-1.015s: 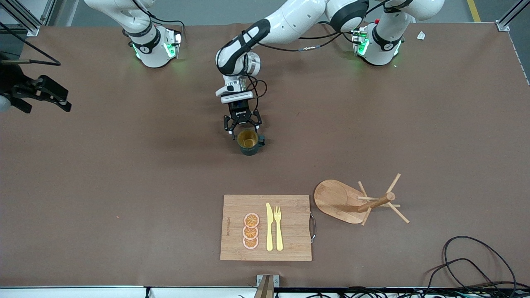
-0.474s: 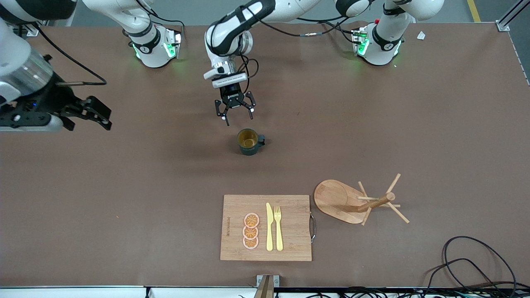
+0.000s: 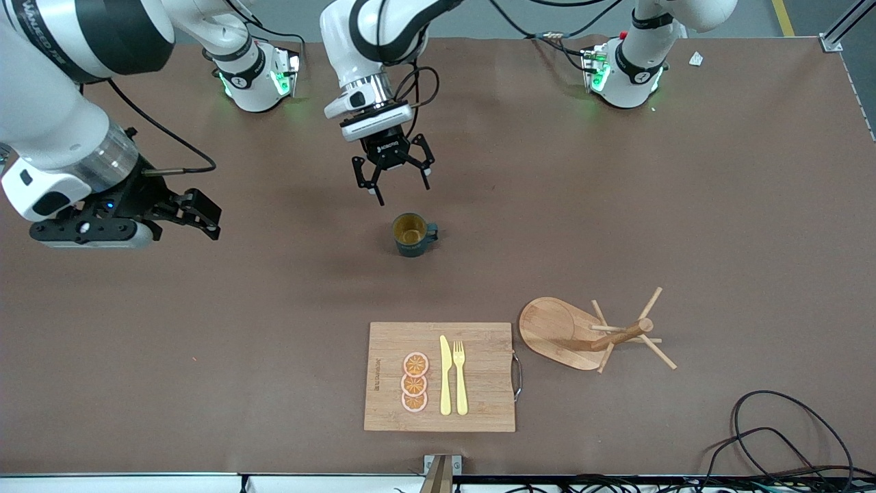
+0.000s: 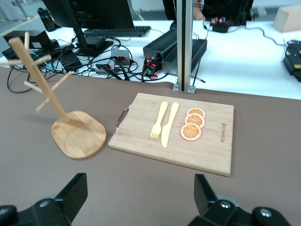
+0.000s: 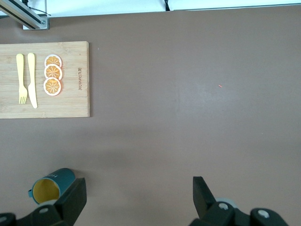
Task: Transfer cup from left to right arm and place
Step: 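Lower the mug onto the table and open the left gripper, then grasp the mug rim with the right gripper while the left gripper withdraws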
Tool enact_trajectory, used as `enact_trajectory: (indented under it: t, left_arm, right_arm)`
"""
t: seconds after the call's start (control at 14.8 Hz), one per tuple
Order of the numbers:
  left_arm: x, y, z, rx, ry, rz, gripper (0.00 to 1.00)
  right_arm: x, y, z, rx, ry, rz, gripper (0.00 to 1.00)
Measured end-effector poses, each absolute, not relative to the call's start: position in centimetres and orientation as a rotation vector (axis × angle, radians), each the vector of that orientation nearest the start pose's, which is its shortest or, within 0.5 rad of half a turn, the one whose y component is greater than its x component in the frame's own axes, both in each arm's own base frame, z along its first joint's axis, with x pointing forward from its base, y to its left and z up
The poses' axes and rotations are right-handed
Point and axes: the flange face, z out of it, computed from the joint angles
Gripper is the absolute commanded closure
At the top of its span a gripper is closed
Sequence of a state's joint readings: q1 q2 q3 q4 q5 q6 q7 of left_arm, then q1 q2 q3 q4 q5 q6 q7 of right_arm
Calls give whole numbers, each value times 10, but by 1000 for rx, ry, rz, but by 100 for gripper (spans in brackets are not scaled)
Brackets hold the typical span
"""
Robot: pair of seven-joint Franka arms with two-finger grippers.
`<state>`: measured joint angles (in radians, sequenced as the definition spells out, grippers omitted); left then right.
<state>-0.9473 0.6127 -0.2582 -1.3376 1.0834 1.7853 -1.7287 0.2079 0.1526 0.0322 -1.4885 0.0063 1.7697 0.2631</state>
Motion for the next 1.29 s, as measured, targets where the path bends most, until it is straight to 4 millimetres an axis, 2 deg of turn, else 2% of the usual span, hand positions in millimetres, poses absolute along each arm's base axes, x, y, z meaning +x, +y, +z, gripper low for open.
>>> enact_trajectory:
  t: [0.2,0.34,0.61,0.81,0.95,1.08,1.29]
  left_arm:
    - [420,-584,459,-2708,-197,-1084,0]
    - [457,-548,488,-2758,-124,-973,0]
    - [526,-466,521,-2842,-10,-740,0]
    - [570,-393,545,-2927,15,-597,0]
    - [592,-342,564,-2988,-8,-531,0]
    - [603,-299,576,-3022,-28,-445,0]
    - [604,-257,591,-3051,-14,-340,0]
  right_arm:
    - [609,157,583,-3074,78,-206,0]
    - [615,177,566,-3058,103,-211,0]
    - [620,221,519,-3071,106,-127,0]
    - [609,261,479,-3086,65,-66,0]
    - [594,289,455,-3098,29,-26,0]
    - [580,311,439,-3107,27,3,0]
    - [566,327,411,-3106,23,-1,0]
